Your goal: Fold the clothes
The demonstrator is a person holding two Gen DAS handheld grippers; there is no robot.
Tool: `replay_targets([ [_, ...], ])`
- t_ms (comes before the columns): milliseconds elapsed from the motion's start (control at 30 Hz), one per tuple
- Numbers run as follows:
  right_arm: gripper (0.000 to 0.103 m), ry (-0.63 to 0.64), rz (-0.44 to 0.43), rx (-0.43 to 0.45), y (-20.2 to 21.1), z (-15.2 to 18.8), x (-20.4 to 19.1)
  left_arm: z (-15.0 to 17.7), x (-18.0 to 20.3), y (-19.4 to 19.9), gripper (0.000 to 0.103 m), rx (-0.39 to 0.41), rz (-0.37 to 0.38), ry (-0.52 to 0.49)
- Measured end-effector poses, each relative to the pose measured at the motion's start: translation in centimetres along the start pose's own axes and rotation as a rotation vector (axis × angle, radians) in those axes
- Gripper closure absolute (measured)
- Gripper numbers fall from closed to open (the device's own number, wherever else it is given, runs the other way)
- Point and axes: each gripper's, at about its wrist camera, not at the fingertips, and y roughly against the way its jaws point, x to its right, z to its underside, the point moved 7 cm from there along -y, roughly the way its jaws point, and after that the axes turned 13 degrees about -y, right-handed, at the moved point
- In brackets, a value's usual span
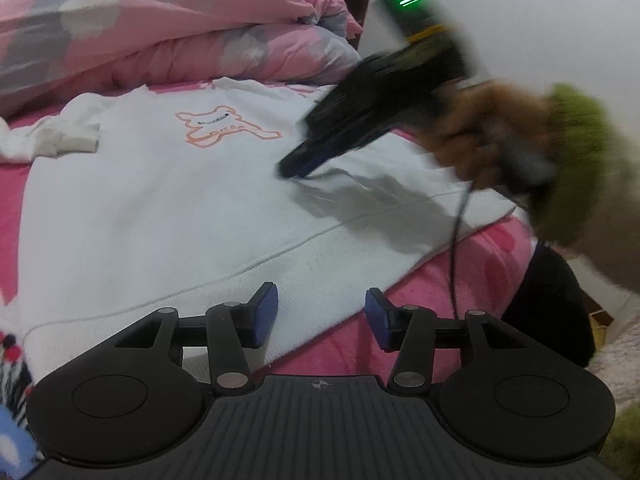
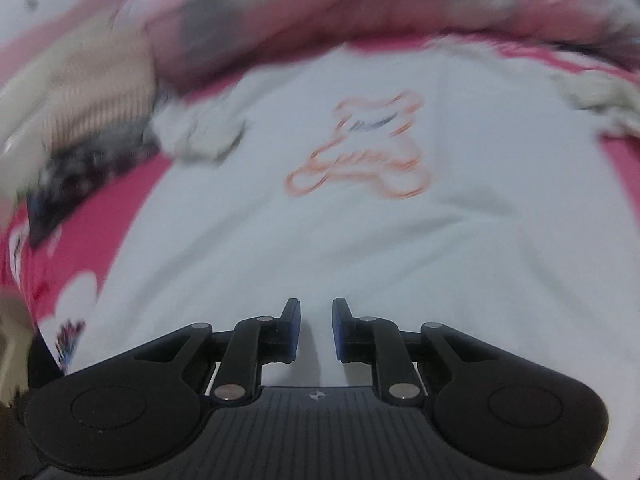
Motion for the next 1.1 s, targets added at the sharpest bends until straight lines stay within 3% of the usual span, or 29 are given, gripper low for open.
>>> replay_targets([
  [100,0.088,-0.069,0.043,0.076,-3.1,-3.4,1.5,-0.1,-0.4,1.5,0.052,0.006,-0.040,0.006],
  [200,0.085,-0.138,0.074,0.149,-2.0,-5.3,1.9,-0.1,-1.5,3.8,0.050,0.036,-0.130,-0.009],
  [300,0.084,-0.081,-0.051,0.066,-0.7,-3.0,-1.6,0.8,-2.7,4.8,0.050,0.006,-0.176,0.007],
  [400,0.084,0.030,-0.148,-0.072,-2.3,0.3,-6.6,2.6,-3.7,4.3,0.050,-0.061,-0.169,0.060],
  [500,0.085,0.083,-0.125,-0.099,-6.8,-0.3,-9.3,3.4,-3.8,4.8,0.050,-0.044,-0.160,0.089],
  [600,0.087,0.011,-0.073,-0.017,-10.0,-4.0,-9.2,3.5,-4.0,5.2,0.050,-0.026,-0.158,0.105],
  [667,0.085,-0.049,-0.019,0.051,-9.5,-5.8,-8.7,4.0,-4.1,5.5,0.050,-0.002,-0.147,0.124],
  [733,0.084,-0.024,-0.012,0.058,-7.8,-5.4,-9.2,4.2,-4.4,5.8,0.050,0.018,-0.127,0.139],
  [867,0.083,0.092,-0.168,-0.133,-5.7,-0.2,-12.6,4.2,-5.1,5.8,0.050,0.040,-0.094,0.159],
  [967,0.083,0.178,-0.162,-0.214,-8.7,1.3,-15.1,4.2,-5.0,5.8,0.050,0.044,-0.089,0.156],
  [1100,0.083,0.001,-0.171,-0.127,-11.3,-2.9,-15.2,4.3,-4.8,5.7,0.050,0.044,-0.097,0.138],
])
